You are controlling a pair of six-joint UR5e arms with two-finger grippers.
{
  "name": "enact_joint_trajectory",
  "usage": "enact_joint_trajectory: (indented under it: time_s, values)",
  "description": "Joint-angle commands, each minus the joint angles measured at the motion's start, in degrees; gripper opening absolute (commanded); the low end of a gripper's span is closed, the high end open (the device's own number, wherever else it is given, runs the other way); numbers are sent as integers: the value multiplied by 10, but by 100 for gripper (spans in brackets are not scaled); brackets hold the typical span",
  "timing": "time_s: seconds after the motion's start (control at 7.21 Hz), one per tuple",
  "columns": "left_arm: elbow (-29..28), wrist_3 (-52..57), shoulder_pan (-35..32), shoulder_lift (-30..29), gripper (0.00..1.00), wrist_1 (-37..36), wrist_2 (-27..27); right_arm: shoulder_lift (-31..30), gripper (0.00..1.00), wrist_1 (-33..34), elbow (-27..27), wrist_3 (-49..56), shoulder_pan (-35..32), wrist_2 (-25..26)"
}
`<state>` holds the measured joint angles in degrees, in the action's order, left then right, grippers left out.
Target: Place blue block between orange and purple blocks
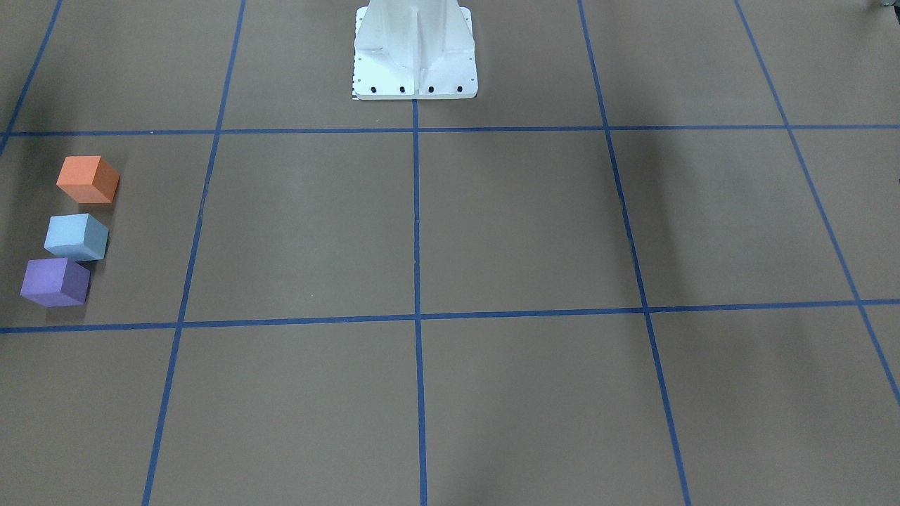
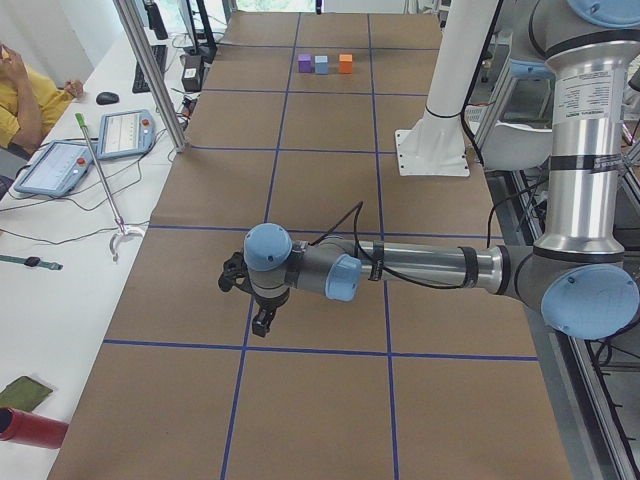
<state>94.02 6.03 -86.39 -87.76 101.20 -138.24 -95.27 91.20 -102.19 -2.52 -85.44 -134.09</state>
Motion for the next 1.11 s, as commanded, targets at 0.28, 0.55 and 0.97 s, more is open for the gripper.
enact_joint_trajectory:
  time_s: [0.28, 0.55, 0.97]
  values:
    - [-9, 0, 0, 0, 100, 3, -1, -1, 100, 13, -6, 16, -2, 11]
    - [-9, 0, 0, 0, 100, 3, -1, -4, 100, 13, -7, 17, -2, 10]
    - [2, 0, -3, 10, 100, 3, -10, -1, 100, 10, -6, 17, -2, 10]
